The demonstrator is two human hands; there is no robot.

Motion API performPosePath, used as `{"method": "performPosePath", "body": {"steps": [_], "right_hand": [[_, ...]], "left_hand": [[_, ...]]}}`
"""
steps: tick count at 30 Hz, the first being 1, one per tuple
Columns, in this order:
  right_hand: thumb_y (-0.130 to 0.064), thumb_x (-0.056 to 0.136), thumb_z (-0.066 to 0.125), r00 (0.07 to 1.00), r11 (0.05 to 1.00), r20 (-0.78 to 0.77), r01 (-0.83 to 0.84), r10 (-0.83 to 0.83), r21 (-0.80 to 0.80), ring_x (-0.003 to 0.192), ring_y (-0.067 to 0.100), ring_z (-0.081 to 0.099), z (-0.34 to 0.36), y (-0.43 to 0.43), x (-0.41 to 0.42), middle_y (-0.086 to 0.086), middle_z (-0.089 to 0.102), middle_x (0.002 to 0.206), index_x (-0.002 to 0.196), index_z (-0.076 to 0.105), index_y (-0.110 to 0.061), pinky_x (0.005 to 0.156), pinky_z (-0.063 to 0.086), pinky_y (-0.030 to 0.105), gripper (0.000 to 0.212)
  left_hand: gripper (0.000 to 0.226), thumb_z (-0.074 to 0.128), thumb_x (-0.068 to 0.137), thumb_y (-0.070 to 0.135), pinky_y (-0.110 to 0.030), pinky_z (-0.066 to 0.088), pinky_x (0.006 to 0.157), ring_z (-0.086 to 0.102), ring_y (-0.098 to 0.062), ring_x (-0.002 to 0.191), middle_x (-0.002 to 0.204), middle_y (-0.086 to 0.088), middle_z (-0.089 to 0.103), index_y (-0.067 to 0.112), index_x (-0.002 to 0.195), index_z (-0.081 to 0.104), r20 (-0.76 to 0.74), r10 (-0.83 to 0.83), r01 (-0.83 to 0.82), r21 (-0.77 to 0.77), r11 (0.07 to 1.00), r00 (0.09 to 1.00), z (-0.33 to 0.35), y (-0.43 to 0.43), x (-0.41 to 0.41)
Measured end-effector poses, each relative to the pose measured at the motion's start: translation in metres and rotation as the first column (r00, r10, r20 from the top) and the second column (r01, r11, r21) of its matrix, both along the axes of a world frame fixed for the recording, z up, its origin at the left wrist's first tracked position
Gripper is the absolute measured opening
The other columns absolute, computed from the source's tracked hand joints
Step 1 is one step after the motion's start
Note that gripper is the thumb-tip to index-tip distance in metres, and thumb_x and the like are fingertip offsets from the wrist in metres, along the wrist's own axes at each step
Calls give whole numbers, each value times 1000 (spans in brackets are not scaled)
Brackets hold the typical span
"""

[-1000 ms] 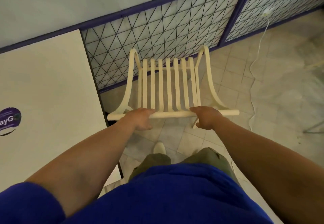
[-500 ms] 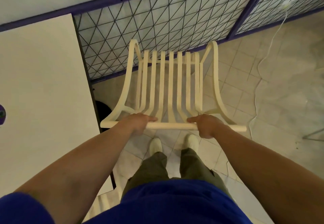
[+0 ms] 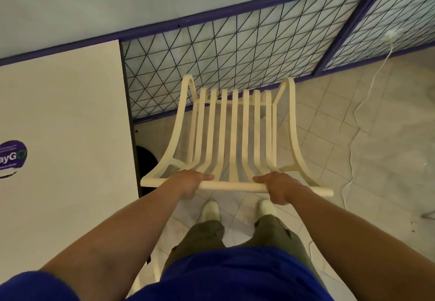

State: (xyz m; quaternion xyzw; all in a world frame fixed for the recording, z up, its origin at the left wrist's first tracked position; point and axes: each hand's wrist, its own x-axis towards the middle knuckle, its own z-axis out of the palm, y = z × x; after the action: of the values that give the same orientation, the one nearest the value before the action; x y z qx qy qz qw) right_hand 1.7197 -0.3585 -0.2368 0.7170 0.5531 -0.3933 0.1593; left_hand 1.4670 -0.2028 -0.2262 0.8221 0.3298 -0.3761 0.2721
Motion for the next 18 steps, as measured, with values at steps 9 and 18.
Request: {"method": "performPosePath", "body": {"steps": [9, 18], "right_hand": [[-9, 88, 60, 977, 978, -40, -210, 210, -2, 113, 24, 53, 7, -17, 48, 3, 49, 134, 149, 31, -37, 93, 43, 35, 73], [-10, 89, 61, 921, 921, -9, -389, 389, 7, 114, 24, 52, 13, -24, 102, 2, 49, 135, 149, 30, -39, 95, 42, 37, 74]], "left_hand": [[83, 56, 92, 2, -30, 46, 82, 56, -22, 99, 123, -3, 53, 52, 150, 23, -3, 149, -149, 56, 987, 989, 2, -66, 25], [86, 59, 90, 3, -30, 44, 78, 56, -19, 95, 129, -3, 56, 54, 149, 23, 52, 330, -333, 109, 936, 943, -8, -137, 59]]}}
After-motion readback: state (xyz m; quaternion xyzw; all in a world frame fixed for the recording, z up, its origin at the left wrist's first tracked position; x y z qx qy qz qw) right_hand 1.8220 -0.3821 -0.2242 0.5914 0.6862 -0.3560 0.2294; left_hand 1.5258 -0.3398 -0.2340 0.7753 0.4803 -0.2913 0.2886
